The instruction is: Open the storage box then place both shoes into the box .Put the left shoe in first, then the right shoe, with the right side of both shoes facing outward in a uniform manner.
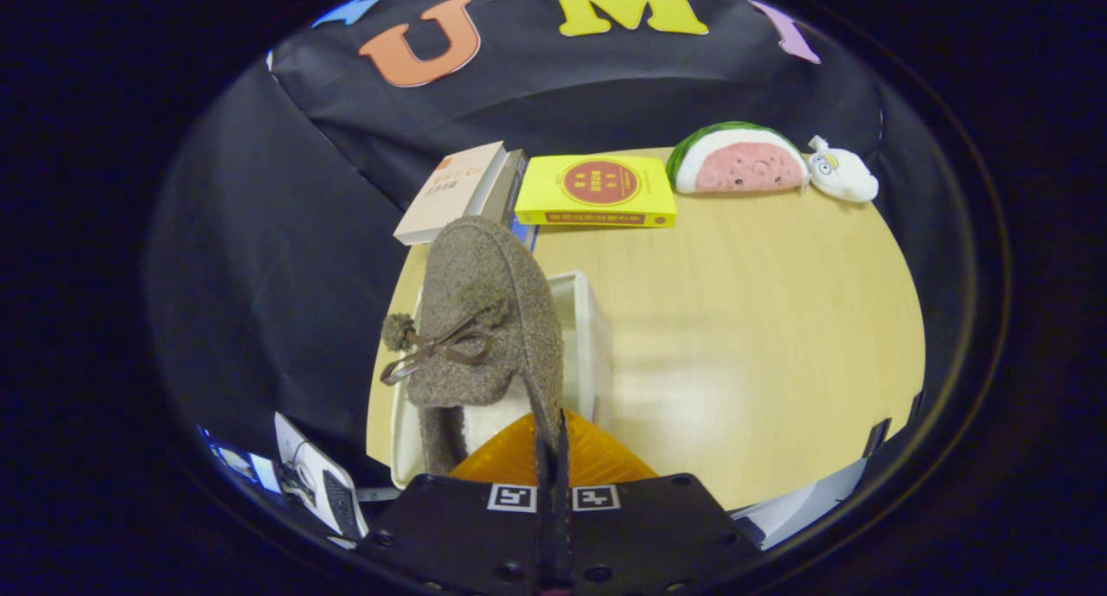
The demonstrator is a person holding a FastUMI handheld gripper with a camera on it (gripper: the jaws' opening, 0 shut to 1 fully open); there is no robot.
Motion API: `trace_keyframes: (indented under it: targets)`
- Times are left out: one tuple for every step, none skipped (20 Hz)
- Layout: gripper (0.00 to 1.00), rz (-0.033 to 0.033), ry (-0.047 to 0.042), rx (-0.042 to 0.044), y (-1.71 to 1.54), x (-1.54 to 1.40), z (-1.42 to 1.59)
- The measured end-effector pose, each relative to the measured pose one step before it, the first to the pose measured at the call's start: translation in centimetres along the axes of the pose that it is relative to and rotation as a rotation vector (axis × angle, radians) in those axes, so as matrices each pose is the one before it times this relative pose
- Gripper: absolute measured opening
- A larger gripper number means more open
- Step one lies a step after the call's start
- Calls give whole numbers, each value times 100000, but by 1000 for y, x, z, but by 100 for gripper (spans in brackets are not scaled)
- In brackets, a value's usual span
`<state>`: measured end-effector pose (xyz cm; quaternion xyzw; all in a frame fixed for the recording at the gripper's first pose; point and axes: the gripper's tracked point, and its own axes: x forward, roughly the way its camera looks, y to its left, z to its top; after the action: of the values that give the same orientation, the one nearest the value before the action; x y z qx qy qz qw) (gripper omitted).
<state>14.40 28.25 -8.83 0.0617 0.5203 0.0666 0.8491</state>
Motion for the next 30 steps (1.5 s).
trace_keyframes:
  targets:
    - [0,-1596,-232,489,511,1008,-484]
    - [0,-2287,-449,-288,276,1088,-441]
    - [0,-2788,282,-343,-47,966,-636]
    - [1,-2300,342,318,-22,1132,-687]
    - [1,-1512,1297,23,-72,951,-720]
    - [1,-1102,173,1104,-84,823,-495]
    - [1,-625,267,1237,-145,685,-445]
    - [1,-498,-1,1028,-178,458,-236]
    - [2,-1133,102,600,-334,422,-383]
    - [2,458,-467,399,23,-13,-194]
    - [2,1177,-1836,792,313,-54,66]
    - [2,-258,-2438,-290,105,-126,144]
    - [7,-1664,-1907,-1016,-250,-167,82]
    - [7,-1439,-1463,-1485,-184,-67,-110]
    - [7,-527,-2005,61,-83,-258,44]
    - [7,-326,-2082,-951,165,-206,81]
    - [5,-815,-2362,-763,-220,-423,244]
    - [2,606,-2266,-360,169,-390,-196]
    - [2,344,-1750,-715,-127,-409,315]
    - [2,-281,-1472,-683,-281,-323,23]
    - [2,2035,-1148,502,-11,-614,-96]
    - [3,2225,-1611,929,114,-204,115]
    - [13,504,-2238,566,-125,-1176,384]
    - [13,2533,-2741,194,16,-631,325]
    - [23,1682,-3271,206,-178,-564,366]
    - [30,-751,-3230,-1126,-665,-872,472]
    - [37,-1955,-4486,-1489,-987,-809,687]
    - [44,-936,-4534,-1702,-708,-687,677]
    - [50,-30,-4268,-1108,-551,-711,577]
    - [56,826,-4093,141,-536,-759,513]
